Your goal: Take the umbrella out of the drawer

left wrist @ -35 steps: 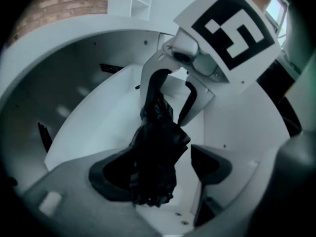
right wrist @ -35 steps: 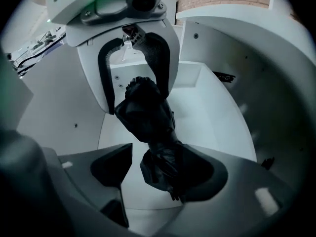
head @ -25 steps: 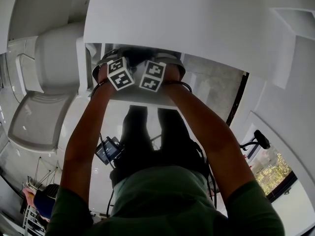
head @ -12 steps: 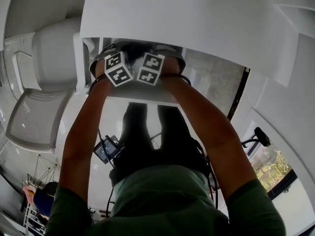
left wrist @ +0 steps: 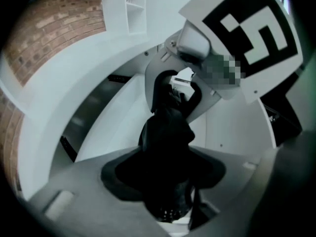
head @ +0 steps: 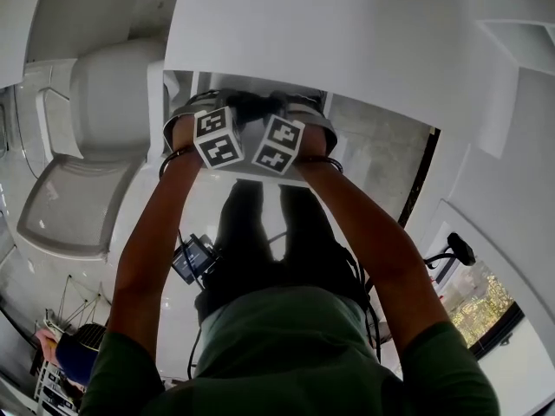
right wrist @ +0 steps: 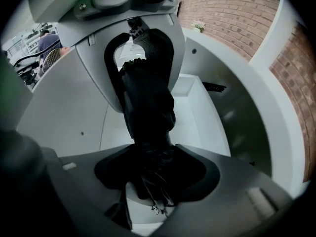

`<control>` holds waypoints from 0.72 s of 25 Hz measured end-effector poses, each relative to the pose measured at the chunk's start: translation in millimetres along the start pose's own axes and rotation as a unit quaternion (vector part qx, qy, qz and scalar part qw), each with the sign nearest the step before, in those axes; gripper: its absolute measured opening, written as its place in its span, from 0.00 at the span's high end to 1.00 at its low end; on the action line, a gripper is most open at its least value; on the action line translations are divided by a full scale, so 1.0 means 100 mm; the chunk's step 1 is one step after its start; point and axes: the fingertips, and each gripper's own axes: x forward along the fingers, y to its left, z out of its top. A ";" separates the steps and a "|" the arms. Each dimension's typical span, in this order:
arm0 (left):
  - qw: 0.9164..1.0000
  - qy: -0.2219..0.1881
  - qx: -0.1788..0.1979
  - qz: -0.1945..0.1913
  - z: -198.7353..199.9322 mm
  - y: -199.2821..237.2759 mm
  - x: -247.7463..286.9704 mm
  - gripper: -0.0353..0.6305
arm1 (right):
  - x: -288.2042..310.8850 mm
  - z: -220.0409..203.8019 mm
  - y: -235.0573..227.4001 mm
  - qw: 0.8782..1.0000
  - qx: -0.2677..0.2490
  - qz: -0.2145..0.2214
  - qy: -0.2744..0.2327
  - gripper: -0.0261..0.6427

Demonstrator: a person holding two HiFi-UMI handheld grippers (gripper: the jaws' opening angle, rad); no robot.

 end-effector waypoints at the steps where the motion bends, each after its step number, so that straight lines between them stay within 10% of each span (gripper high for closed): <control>1: 1.000 -0.002 0.005 0.002 0.03 -0.01 -0.08 0.59 | -0.09 0.02 -0.01 1.000 0.002 -0.004 -0.003 0.60; 18: 0.995 -0.039 0.075 0.059 0.92 0.07 -1.50 0.60 | -1.63 0.17 -0.46 0.996 0.010 -0.074 -0.043 0.60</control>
